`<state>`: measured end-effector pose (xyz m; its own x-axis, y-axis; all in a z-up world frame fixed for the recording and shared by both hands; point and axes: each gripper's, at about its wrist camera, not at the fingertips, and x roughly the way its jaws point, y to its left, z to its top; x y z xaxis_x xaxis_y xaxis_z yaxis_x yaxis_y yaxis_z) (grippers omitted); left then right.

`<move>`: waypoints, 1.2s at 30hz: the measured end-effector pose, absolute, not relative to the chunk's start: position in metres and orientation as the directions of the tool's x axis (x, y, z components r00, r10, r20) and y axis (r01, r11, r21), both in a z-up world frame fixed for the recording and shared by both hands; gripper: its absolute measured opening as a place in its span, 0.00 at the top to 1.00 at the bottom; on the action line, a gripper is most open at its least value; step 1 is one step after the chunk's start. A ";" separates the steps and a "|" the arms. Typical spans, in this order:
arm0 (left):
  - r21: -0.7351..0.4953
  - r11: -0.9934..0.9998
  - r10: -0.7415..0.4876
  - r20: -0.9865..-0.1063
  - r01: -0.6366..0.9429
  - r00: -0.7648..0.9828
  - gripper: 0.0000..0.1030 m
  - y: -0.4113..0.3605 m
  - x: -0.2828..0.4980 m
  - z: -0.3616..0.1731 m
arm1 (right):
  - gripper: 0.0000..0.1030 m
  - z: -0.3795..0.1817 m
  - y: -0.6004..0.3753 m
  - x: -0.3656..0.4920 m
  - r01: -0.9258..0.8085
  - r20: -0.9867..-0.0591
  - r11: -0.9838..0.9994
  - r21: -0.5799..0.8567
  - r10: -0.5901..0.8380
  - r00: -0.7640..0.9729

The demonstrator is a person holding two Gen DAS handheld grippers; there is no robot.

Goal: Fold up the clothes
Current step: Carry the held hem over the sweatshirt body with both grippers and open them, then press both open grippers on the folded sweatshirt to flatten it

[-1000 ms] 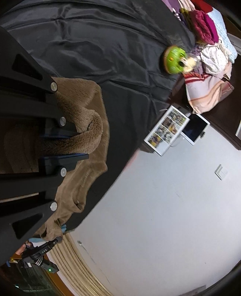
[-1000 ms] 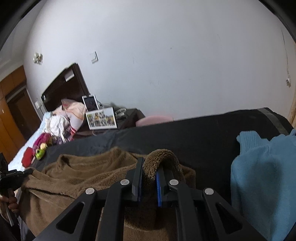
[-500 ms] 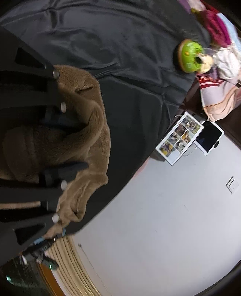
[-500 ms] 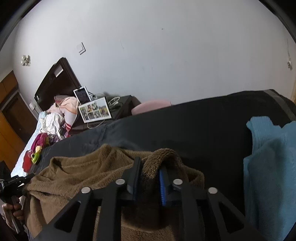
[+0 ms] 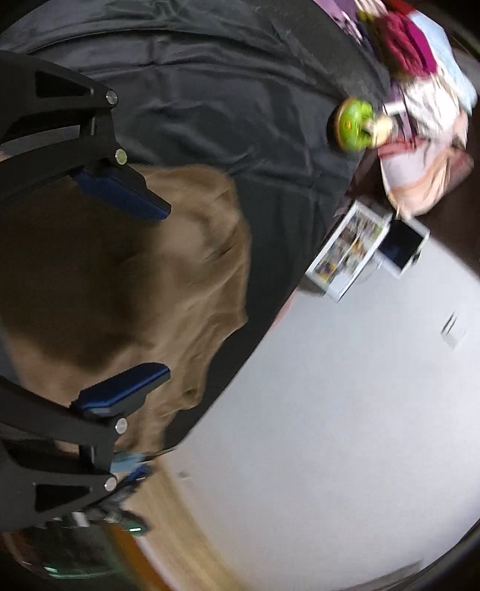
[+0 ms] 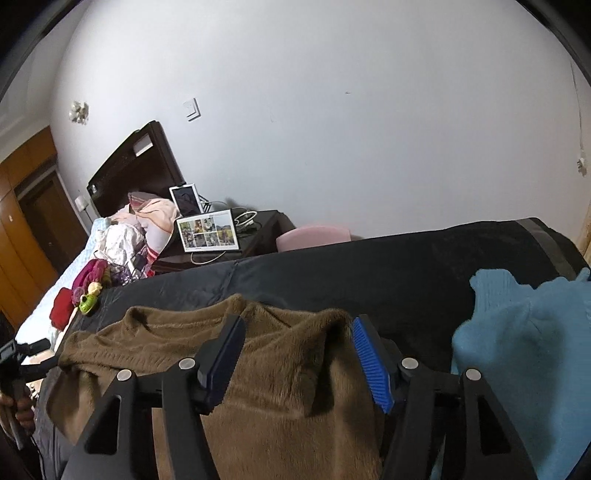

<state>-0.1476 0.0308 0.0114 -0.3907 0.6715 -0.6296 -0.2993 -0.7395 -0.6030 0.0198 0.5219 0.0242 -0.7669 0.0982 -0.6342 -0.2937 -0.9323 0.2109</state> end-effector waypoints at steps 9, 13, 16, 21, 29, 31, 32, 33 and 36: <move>-0.285 -0.802 0.518 -0.769 -0.526 -0.374 0.20 0.112 -0.115 0.011 | 0.39 0.006 0.454 0.024 -0.076 -0.777 -0.996 -0.037 0.077 -0.625; -0.237 -0.820 0.461 -0.813 -0.521 -0.356 0.20 0.136 -0.133 0.000 | 0.39 -0.013 0.453 0.005 -0.077 -0.825 -0.995 -0.066 0.098 -0.556; -0.205 -0.839 0.421 -0.832 -0.504 -0.361 0.20 0.148 -0.151 -0.009 | 0.39 -0.026 0.460 -0.014 -0.090 -0.848 -0.994 -0.063 0.101 -0.521; -0.208 -0.873 0.405 -0.814 -0.441 -0.417 0.20 0.158 -0.175 -0.001 | 0.39 -0.024 0.469 -0.040 -0.141 -0.817 -0.989 -0.045 0.118 -0.565; -0.438 -0.828 0.561 -0.655 -0.352 -0.506 0.20 0.141 -0.199 0.015 | 0.39 0.002 0.499 -0.037 -0.269 -0.644 -0.949 0.167 0.101 -0.758; -0.446 -0.815 0.579 -0.644 -0.370 -0.499 0.20 0.138 -0.196 0.013 | 0.39 -0.001 0.498 -0.033 -0.268 -0.648 -0.950 0.161 0.103 -0.755; -0.445 -0.809 0.587 -0.643 -0.383 -0.493 0.20 0.136 -0.192 0.013 | 0.39 -0.001 0.498 -0.030 -0.269 -0.647 -0.950 0.156 0.108 -0.755; -0.445 -0.804 0.594 -0.641 -0.395 -0.487 0.20 0.134 -0.189 0.013 | 0.39 0.000 0.497 -0.026 -0.277 -0.642 -0.948 0.156 0.116 -0.758; -0.427 -0.790 0.607 -0.642 -0.440 -0.468 0.20 0.131 -0.177 0.013 | 0.39 0.005 0.494 -0.011 -0.260 -0.630 -0.948 0.183 0.091 -0.772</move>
